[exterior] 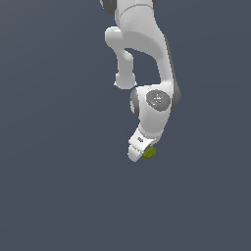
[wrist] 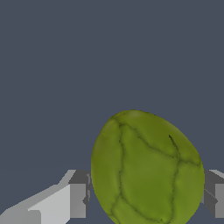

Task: Pick up the object and move it to a goal position.

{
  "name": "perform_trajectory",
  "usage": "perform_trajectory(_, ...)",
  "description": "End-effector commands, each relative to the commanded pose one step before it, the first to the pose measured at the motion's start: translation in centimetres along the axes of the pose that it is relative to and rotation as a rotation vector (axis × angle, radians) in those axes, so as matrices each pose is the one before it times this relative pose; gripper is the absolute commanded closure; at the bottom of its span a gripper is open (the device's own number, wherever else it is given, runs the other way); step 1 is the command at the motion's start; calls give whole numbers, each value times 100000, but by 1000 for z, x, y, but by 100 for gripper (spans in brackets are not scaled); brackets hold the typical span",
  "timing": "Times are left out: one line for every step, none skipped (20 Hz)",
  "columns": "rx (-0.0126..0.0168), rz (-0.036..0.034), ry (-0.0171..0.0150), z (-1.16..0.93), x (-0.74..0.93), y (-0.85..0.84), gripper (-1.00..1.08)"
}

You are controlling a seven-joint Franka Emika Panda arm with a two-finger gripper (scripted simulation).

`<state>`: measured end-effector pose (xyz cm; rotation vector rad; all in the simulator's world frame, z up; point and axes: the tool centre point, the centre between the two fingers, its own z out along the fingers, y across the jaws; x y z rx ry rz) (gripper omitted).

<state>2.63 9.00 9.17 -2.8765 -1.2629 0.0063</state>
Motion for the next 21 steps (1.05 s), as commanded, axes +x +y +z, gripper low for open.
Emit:
perform_trajectory(-269, -65, 236, -2157, -55, -700, 108)
perform_trajectory(0, 0, 0, -931, -64, -335, 108)
perform_trajectory(0, 0, 0, -956, -64, -343, 108)
perform_trajectory(0, 0, 0, -920, -59, -329, 108)
perform_trajectory(0, 0, 0, -881, -52, -313, 108)
perform_trajectory(0, 0, 0, -841, -45, -296, 108)
perform_trajectory(-17, -67, -2, -806, -12, -315, 108)
perform_trajectory(0, 0, 0, -757, -33, -262, 108)
perform_trajectory(0, 0, 0, -710, -29, -245, 108)
perform_trajectory(34, 7, 34, -665, -34, -218, 108)
perform_trajectory(0, 0, 0, -611, -21, -209, 108)
perform_trajectory(0, 0, 0, -559, -16, -190, 108)
perform_trajectory(0, 0, 0, -506, -11, -170, 108)
perform_trajectory(32, -3, 36, -458, -12, -144, 108)
perform_trajectory(0, 0, 0, -398, 0, -128, 108)
perform_trajectory(0, 0, 0, -342, 6, -107, 108)
perform_trajectory(29, 19, 34, -291, -3, -69, 108)
perform_trajectory(0, 0, 0, -225, 15, -63, 108)
perform_trajectory(0, 0, 0, -160, 16, -42, 108)
perform_trajectory(0, 0, 0, -94, 12, -23, 108)
perform_trajectory(0, 0, 0, -30, 4, -7, 108)
